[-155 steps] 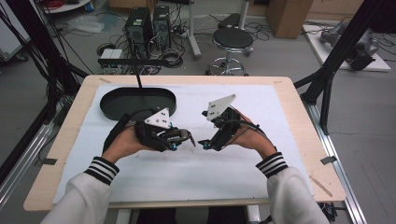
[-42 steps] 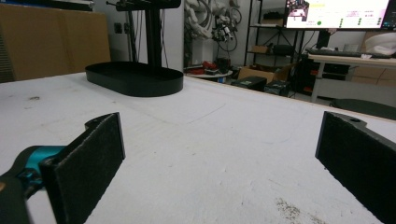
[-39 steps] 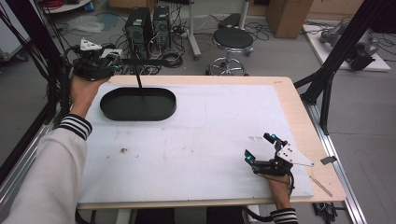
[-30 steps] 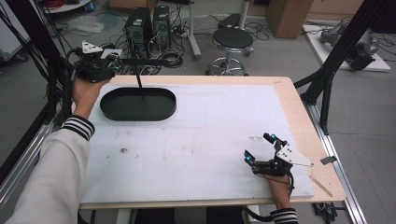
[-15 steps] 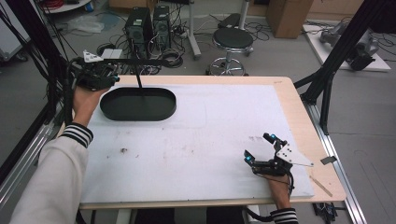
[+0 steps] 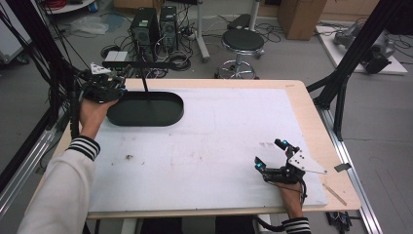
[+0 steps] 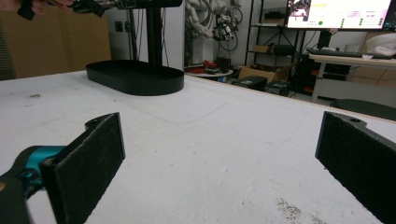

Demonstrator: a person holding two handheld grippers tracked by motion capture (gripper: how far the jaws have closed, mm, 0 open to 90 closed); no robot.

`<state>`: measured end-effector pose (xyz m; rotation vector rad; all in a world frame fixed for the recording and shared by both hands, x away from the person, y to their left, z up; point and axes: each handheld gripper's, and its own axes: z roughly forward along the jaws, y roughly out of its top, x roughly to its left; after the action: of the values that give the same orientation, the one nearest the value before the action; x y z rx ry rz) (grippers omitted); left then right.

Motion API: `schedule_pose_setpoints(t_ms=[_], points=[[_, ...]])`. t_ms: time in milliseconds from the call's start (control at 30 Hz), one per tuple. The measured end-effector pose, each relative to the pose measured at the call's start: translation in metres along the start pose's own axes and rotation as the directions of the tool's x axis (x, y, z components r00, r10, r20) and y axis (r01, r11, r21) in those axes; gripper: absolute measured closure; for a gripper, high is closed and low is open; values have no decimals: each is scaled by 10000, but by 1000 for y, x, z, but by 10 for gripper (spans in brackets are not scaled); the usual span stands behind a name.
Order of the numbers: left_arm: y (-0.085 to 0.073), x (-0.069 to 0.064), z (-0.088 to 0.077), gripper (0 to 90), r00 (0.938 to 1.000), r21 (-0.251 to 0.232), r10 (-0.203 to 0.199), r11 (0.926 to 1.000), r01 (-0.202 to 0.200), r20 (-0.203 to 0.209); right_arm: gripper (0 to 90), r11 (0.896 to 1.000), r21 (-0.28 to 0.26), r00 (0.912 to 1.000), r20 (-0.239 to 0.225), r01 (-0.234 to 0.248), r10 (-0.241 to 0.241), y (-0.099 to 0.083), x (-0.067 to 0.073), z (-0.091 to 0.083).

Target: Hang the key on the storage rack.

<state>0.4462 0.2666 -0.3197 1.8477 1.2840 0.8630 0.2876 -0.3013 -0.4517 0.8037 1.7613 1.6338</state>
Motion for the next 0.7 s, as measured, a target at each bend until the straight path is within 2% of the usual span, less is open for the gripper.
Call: schedule_pose_setpoints(t_ms=[267,367,467,567,633,700], points=[[-9,-5,16,487,9997,88,-202,9998,201,122,3,10000,0,10000,7,2,-2,0,0,0],[-10,-6,21,487,9998,117,-144,9998,142,122,3,10000,-8,10000,3,4,-4,0,0,0],[-13,-6,24,485,10000,-68,-79,9999,79,34,3,10000,-2,10000,-3,-11,11,0,0,0],[-17,-4,25,484,9996,-194,-27,9998,32,277,3,10000,-6,10000,0,-5,5,0,0,0],[-20,-3,25,483,9989,-241,-110,9996,121,465,3,10000,-3,10000,7,-8,8,0,0,0],[-22,0,27,481,9959,-159,-327,9993,342,848,3,10000,-3,10000,18,2,-2,0,0,0]])
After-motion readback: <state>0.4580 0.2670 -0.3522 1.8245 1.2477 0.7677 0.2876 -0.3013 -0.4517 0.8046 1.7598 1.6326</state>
